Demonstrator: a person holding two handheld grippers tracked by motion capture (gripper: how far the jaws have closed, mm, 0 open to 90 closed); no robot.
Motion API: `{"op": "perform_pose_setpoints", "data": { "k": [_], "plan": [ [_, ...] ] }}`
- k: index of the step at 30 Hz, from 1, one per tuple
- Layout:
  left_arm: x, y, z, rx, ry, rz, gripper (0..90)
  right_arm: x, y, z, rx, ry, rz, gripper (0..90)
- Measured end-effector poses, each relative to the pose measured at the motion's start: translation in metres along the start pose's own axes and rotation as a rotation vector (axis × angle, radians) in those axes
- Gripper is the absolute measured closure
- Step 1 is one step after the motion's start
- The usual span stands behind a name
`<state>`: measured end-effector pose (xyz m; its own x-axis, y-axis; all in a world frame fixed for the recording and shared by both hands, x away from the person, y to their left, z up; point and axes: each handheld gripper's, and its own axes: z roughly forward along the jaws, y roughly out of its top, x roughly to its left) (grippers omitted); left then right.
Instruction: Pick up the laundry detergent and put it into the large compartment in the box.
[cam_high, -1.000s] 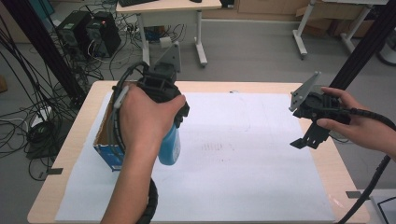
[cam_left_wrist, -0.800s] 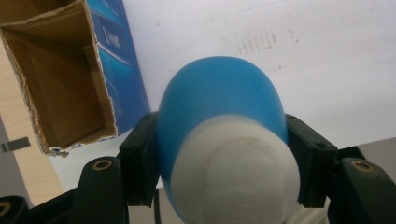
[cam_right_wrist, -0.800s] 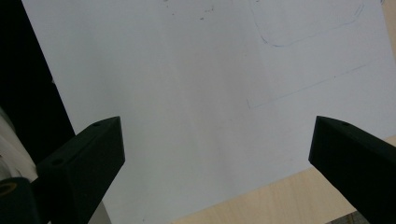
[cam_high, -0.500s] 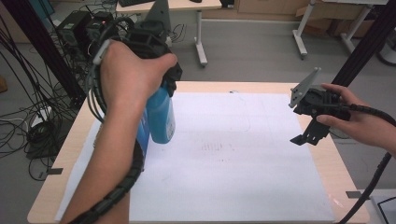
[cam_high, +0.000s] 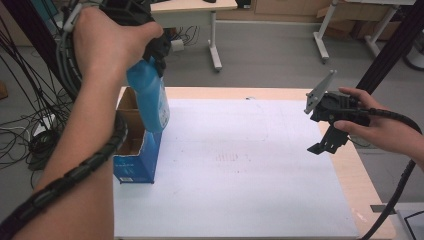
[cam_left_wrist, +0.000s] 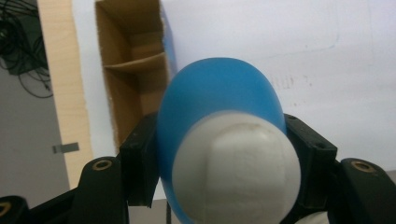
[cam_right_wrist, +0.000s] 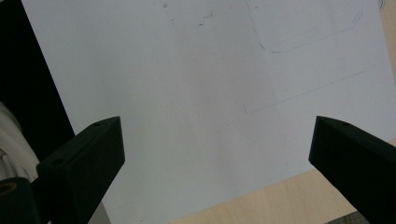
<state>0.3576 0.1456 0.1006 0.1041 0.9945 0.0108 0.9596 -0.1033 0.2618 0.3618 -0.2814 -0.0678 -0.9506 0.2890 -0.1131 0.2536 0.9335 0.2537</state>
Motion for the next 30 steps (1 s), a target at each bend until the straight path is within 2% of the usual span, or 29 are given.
{"op": "perform_pose_setpoints", "data": {
  "k": [4, 9, 15, 25, 30],
  "plan": [
    [0.011, 0.006, -0.002, -0.003, 0.016, -0.022, 37.9, 0.000, 0.004, -0.001, 0.006, -0.002, -0.002, 3.3],
    [0.028, 0.009, -0.002, -0.014, 0.015, -0.051, 37.9, -0.003, 0.009, -0.001, 0.018, -0.001, -0.001, 3.3],
    [0.043, 0.012, 0.001, -0.013, 0.027, -0.077, 38.0, -0.006, 0.013, 0.000, 0.021, 0.000, 0.000, 3.3],
    [0.062, 0.009, 0.015, -0.007, 0.035, -0.111, 37.9, -0.008, 0.022, 0.002, 0.033, 0.004, 0.000, 3.3],
    [0.067, 0.007, 0.025, -0.001, 0.045, -0.119, 37.9, -0.006, 0.022, 0.002, 0.031, -0.001, -0.007, 3.3]
  ]
}}
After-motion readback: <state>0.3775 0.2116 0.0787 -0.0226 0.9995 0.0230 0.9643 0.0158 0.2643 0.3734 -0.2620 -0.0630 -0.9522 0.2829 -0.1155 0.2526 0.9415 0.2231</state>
